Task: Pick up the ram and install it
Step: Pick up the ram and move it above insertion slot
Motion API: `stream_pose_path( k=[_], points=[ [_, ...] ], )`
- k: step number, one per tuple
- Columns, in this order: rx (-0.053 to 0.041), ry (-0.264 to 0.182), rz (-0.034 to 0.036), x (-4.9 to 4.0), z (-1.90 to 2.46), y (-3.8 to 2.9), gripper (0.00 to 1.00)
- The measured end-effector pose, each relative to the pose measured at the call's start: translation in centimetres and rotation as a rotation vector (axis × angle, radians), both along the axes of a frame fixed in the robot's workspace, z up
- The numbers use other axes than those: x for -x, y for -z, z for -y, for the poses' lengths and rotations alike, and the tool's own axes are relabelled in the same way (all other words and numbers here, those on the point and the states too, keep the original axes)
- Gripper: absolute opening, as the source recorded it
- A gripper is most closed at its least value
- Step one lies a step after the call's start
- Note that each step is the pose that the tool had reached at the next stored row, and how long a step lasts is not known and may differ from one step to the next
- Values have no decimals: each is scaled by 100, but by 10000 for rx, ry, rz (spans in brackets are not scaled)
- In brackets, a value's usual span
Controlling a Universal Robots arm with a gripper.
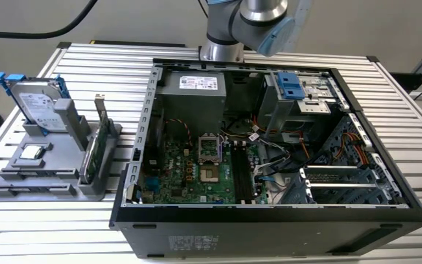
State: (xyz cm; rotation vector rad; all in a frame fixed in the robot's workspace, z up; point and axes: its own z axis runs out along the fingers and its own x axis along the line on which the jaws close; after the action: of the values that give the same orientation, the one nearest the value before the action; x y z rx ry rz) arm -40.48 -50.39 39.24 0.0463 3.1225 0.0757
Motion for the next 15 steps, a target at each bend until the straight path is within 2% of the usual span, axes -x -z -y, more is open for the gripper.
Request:
stream_pose_path(
  k=[3,11,15],
  points=[
    [0,84,0,0,0,0,0],
    [1,867,-1,0,0,0,0],
    [1,1041,0,0,0,0,0]
  ],
)
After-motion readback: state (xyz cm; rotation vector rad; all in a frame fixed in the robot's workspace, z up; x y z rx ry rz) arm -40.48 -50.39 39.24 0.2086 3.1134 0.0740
